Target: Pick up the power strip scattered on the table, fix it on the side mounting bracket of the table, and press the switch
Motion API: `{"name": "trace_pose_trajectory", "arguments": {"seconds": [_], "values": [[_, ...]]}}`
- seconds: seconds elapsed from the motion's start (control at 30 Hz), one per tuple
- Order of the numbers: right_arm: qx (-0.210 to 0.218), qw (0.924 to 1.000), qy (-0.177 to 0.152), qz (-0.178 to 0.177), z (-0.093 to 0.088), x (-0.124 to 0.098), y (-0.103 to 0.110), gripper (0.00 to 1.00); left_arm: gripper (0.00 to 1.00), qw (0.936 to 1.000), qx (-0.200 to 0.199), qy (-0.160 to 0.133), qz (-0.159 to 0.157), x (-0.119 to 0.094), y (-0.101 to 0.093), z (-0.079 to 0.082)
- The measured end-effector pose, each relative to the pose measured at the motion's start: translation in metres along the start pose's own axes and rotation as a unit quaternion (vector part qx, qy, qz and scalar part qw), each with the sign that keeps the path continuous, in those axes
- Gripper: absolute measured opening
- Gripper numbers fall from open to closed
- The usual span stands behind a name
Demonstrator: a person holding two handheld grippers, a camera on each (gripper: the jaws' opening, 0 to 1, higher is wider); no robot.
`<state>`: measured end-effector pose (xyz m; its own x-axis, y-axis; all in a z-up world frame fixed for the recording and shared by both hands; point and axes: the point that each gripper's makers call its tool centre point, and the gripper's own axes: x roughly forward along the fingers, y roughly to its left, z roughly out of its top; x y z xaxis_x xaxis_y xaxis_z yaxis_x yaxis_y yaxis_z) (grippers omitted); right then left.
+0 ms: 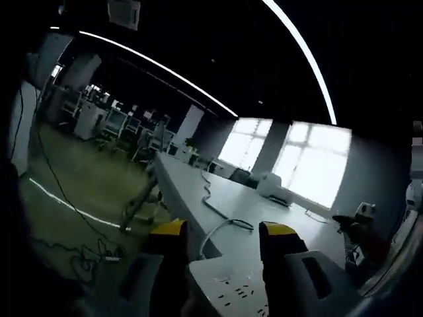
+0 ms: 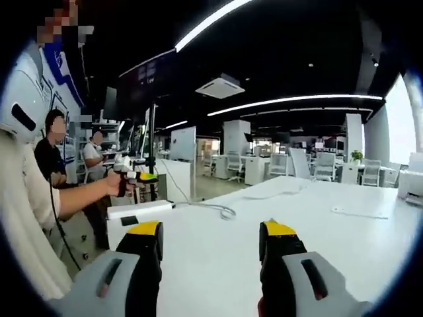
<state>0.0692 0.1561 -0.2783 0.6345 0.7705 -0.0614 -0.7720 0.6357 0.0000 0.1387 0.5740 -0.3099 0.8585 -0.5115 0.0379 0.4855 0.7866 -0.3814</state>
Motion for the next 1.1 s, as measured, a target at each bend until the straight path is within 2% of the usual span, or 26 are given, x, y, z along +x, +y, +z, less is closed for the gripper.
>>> {"name": "trace_pose_trajectory", "arguments": {"seconds": [0.17,0.3,0.37,0.43,0.5,0.6,0.77,0.83,0.87,0.93,1.0,1.1], "values": [[0.000,0.9990,-0.014,-0.042,0.003,-0.016,-0.021,0.55,0.54,0.9969,0.076,-0.014,0.012,0.001,-0.046,0.018],[0.004,0.9976,-0.025,-0.064,0.004,-0.030,-0.034,0.55,0.56,0.9935,0.110,-0.018,0.021,0.004,-0.080,0.026],[0.005,0.9969,-0.027,-0.074,0.004,-0.037,-0.041,0.56,0.59,0.9889,0.140,-0.035,0.034,0.006,-0.093,0.035],[0.005,0.9962,-0.031,-0.082,0.004,-0.043,-0.047,0.56,0.62,0.9863,0.154,-0.048,0.038,0.008,-0.111,0.040],[0.002,0.9959,-0.027,-0.086,0.002,-0.047,-0.051,0.57,0.64,0.9822,0.163,-0.073,0.057,0.008,-0.123,0.050],[-0.011,0.9953,-0.023,-0.093,0.001,-0.054,-0.055,0.59,0.64,0.9762,0.184,-0.081,0.081,0.008,-0.138,0.051],[-0.012,0.9938,-0.028,-0.107,0.005,-0.068,-0.064,0.61,0.65,0.9758,0.187,-0.082,0.078,0.010,-0.168,0.044],[-0.009,0.9927,-0.035,-0.115,0.007,-0.075,-0.069,0.63,0.65,0.9675,0.211,-0.098,0.099,0.007,-0.174,0.048],[-0.006,0.9926,-0.037,-0.115,0.008,-0.078,-0.071,0.63,0.65,0.9668,0.215,-0.092,0.103,0.008,-0.178,0.044],[-0.006,0.9915,-0.039,-0.124,0.008,-0.084,-0.077,0.63,0.66,0.9656,0.215,-0.096,0.110,0.006,-0.186,0.040],[-0.005,0.9909,-0.040,-0.129,0.007,-0.087,-0.079,0.64,0.66,0.9685,0.205,-0.097,0.103,0.007,-0.194,0.036],[0.001,0.9896,-0.046,-0.136,0.007,-0.095,-0.083,0.64,0.67,0.9695,0.204,-0.092,0.100,0.009,-0.204,0.027]]}}
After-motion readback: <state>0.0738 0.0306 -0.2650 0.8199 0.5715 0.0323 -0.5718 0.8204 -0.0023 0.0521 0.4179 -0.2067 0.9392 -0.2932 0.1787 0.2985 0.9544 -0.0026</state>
